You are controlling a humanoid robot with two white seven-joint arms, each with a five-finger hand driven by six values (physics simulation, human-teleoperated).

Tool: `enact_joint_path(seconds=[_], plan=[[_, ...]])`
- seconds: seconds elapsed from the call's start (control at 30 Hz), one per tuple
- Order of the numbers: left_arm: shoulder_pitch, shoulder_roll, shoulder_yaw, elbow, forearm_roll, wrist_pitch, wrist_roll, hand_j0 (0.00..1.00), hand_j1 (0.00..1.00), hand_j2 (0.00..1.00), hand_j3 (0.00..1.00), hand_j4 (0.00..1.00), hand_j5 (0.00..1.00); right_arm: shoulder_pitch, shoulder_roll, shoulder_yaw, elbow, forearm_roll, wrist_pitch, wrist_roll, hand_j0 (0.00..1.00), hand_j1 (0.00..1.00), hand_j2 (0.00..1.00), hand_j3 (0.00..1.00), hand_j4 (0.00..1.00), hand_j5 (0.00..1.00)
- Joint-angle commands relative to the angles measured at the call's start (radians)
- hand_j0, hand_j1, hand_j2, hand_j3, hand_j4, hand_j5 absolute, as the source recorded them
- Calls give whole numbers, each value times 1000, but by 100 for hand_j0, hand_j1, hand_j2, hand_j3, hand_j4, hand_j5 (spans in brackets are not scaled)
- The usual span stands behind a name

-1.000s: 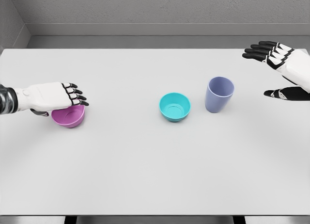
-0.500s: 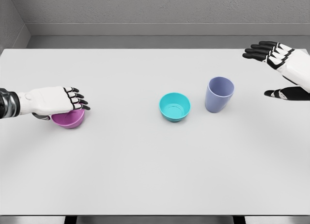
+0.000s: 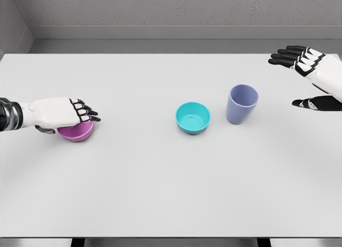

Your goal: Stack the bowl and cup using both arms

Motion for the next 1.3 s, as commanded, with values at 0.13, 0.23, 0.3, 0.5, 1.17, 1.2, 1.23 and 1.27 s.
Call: enact_joint_path(seconds=[0.13,0.23,0.3,0.5,1.17,1.2,1.23,1.27], plan=[[0,-3,1,2,25,-1,1,80,80,80,80,80,80,2,-1,0,0,-7,0,-1,100,100,100,100,100,100],[0,-3,1,2,49,-1,1,79,79,79,79,79,79,2,-1,0,0,-7,0,-1,100,100,100,100,100,100],[0,-5,0,3,54,-1,1,79,79,79,79,79,79,2,-1,0,0,-7,0,-1,100,100,100,100,100,100],[0,-8,1,3,69,-1,1,71,71,71,71,71,71,2,-1,0,0,-7,0,-1,100,100,100,100,100,100],[-101,-272,0,11,32,-1,-7,65,65,65,65,65,65,2,-1,0,0,-6,0,-1,100,100,100,100,100,100],[-106,-290,0,11,15,-1,-7,65,65,65,65,65,65,2,-1,0,0,-7,0,-1,100,100,100,100,100,100],[-118,-312,0,11,-3,-1,-7,65,65,65,65,65,65,2,-1,0,0,-7,0,-1,100,100,100,100,100,100],[-124,-324,-2,11,-6,-1,-7,65,65,65,65,65,65,2,-1,0,0,-6,0,-1,100,100,100,100,100,100]])
